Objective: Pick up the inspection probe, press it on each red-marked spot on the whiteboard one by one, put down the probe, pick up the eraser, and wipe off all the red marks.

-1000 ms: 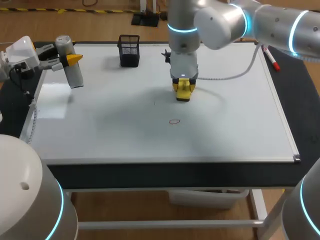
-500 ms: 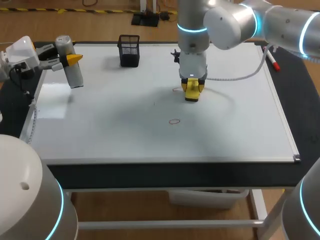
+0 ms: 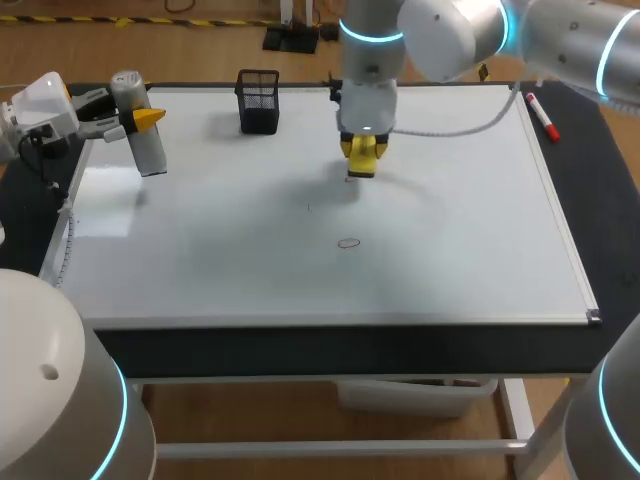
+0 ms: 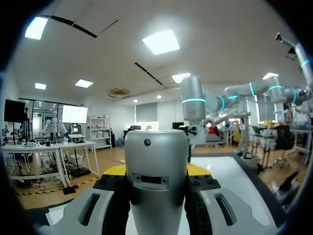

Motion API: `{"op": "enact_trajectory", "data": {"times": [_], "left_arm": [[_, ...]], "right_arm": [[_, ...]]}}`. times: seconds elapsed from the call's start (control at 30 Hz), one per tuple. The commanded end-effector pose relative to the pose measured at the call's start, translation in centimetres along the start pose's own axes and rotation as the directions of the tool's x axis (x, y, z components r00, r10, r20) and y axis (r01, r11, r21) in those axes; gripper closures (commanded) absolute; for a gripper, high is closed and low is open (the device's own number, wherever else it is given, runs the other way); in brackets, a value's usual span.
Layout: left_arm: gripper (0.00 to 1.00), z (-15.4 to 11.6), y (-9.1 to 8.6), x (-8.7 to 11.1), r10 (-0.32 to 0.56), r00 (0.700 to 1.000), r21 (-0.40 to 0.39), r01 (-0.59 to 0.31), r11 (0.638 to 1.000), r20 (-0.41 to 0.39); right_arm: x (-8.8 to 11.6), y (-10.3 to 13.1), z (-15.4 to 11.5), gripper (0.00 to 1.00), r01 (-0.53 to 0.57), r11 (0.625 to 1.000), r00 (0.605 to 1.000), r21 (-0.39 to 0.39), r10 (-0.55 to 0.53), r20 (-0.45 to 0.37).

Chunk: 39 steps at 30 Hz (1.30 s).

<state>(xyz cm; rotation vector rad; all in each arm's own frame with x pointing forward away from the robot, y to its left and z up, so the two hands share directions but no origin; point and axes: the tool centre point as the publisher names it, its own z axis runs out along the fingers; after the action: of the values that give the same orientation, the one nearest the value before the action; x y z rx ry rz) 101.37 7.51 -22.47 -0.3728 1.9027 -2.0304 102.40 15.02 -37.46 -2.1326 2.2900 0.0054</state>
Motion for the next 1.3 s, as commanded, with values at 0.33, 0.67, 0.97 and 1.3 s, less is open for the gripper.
{"op": "enact_trajectory", "data": {"times": [0.33,0.67,0.97,1.3], "left_arm": [[1.0,0.0,0.0,0.0,0.002,1.0,0.002,-0.002,1.0,0.001],[1.0,0.0,0.0,0.0,0.002,1.0,0.002,-0.002,1.0,0.001],[1.0,0.0,0.0,0.0,0.002,1.0,0.002,-0.002,1.0,0.001],[1.0,0.0,0.0,0.0,0.002,1.0,0.002,-0.002,1.0,0.001]], "right_arm": [[-5.0,0.0,3.0,1.0,0.065,0.997,0.998,-0.046,-0.065,0.003],[-5.2,0.3,3.9,1.0,0.073,0.996,0.997,-0.057,-0.073,0.003],[-4.6,0.4,4.7,1.0,0.072,0.995,0.997,-0.064,-0.072,0.004],[-3.5,0.4,5.4,1.0,0.055,0.995,0.998,-0.078,-0.056,-0.005]]}}
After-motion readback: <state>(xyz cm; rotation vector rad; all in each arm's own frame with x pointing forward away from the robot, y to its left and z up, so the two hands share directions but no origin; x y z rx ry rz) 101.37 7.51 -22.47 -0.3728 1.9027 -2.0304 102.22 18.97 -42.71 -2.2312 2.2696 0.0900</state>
